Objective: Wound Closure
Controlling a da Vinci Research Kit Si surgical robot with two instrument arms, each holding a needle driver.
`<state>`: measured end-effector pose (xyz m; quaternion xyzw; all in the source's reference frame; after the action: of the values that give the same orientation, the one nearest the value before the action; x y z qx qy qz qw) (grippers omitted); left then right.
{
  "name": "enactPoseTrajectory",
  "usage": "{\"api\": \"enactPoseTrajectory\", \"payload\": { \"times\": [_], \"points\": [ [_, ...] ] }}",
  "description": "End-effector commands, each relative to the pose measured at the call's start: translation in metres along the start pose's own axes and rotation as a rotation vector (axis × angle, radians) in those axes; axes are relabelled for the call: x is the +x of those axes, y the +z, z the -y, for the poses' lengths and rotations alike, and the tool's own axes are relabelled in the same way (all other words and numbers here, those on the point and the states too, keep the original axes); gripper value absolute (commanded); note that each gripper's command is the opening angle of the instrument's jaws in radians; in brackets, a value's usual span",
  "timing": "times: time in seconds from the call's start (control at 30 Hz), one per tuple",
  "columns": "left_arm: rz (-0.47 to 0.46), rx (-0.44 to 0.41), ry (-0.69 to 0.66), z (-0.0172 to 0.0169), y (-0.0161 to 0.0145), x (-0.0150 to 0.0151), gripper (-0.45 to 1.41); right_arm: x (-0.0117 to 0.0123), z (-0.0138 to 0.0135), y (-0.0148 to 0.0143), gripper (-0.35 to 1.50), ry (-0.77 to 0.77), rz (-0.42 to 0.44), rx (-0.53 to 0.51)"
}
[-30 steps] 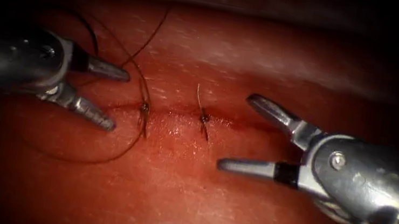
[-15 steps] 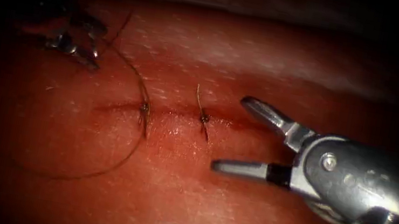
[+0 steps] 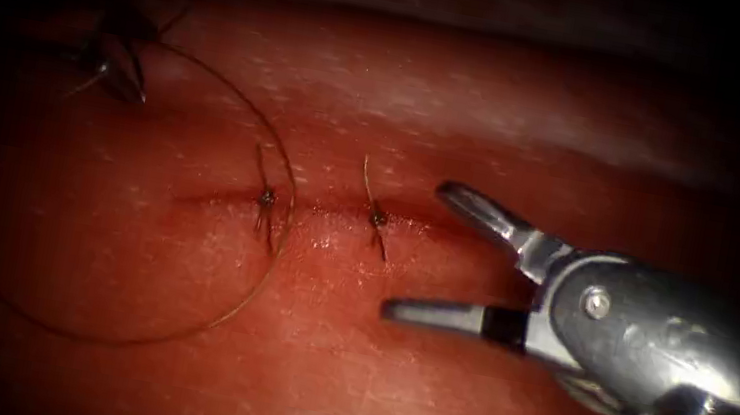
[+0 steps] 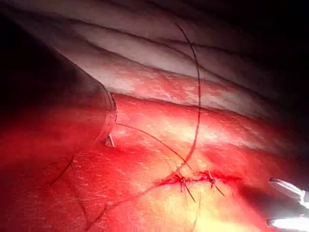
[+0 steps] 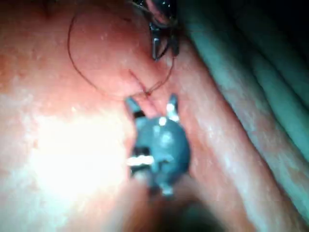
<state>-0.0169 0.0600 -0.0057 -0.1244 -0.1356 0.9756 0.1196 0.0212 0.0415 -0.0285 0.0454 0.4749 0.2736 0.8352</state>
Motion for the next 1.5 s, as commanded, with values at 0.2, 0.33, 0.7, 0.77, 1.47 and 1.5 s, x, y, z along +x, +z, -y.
{"api": "enactPoseTrajectory", "payload": {
  "times": [0.2,0.33,0.7,0.77,1.47,1.5],
  "points": [
    [0.038,0.024,0.013,-0.0003,-0.0022,0.0007,-0.35,-0.0001,0.0001,0.0009,1.21,-0.001,-0.003,0.001],
    [-0.068,0.069,-0.072,0.0003,-0.0076,0.0045,-0.35,0.0,0.0001,0.001,1.21,-0.001,-0.003,0.0],
    [-0.419,-0.109,0.164,-0.0057,-0.0098,0.0161,-0.35,0.001,-0.0017,-0.0019,1.19,0.007,0.007,-0.036],
    [-0.485,-0.111,0.277,-0.0067,-0.0095,0.0177,-0.35,0.0009,-0.0026,-0.0038,1.19,0.001,0.05,-0.057],
    [-0.674,-0.153,0.242,-0.0086,-0.0025,0.0237,0.74,0.0002,-0.0045,-0.0069,1.19,0.057,0.123,-0.204],
    [-0.681,-0.217,0.164,-0.0081,-0.0036,0.0229,0.74,0.0002,-0.0044,-0.0068,1.19,0.057,0.122,-0.202]
  ]
}}
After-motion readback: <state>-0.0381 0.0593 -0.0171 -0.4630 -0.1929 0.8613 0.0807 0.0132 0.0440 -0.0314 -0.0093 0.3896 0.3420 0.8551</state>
